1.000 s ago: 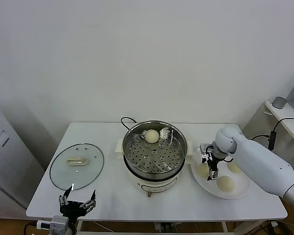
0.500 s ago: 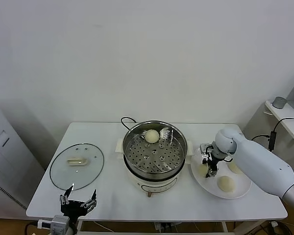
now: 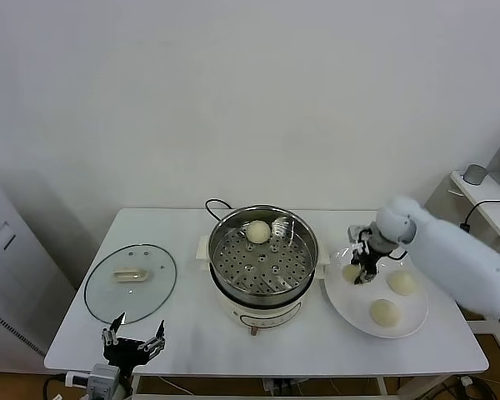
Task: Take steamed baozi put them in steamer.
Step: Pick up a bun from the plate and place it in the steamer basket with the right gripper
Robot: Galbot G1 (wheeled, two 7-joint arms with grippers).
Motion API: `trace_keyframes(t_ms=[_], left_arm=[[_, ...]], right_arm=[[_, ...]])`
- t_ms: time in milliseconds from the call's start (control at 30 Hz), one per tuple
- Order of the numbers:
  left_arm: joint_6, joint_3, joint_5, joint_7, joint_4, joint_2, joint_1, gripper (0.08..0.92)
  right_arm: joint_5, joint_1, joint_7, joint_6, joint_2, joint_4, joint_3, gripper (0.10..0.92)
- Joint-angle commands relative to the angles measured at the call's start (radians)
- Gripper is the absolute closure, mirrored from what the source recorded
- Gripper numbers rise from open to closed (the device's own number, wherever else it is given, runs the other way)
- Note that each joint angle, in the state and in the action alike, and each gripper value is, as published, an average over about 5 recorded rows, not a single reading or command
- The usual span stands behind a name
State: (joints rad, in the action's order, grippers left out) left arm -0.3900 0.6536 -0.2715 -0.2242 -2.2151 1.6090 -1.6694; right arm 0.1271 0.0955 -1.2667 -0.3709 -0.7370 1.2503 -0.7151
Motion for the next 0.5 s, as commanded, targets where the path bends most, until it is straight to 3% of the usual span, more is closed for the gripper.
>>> trace_keyframes(t_ms=[33, 267, 500], left_arm=[[-0.001, 0.0, -0.016, 0.002, -0.014, 0.014, -0.002, 0.177], [-0.017, 0.011, -0.021, -0.01, -0.034, 0.008, 0.002, 0.177], [-0.014, 0.008, -0.02, -0.007, -0.043, 0.016, -0.002, 0.177]], right_arm=[[-0.233, 0.366, -0.027, -0.064, 0.03, 0.039, -0.268, 0.582], [-0.405, 0.608, -0.034, -0.123, -0.115, 0.017, -0.475, 0.584], [-0.555, 0.667, -0.02, -0.225, -0.276, 0.01, -0.545, 0.584]])
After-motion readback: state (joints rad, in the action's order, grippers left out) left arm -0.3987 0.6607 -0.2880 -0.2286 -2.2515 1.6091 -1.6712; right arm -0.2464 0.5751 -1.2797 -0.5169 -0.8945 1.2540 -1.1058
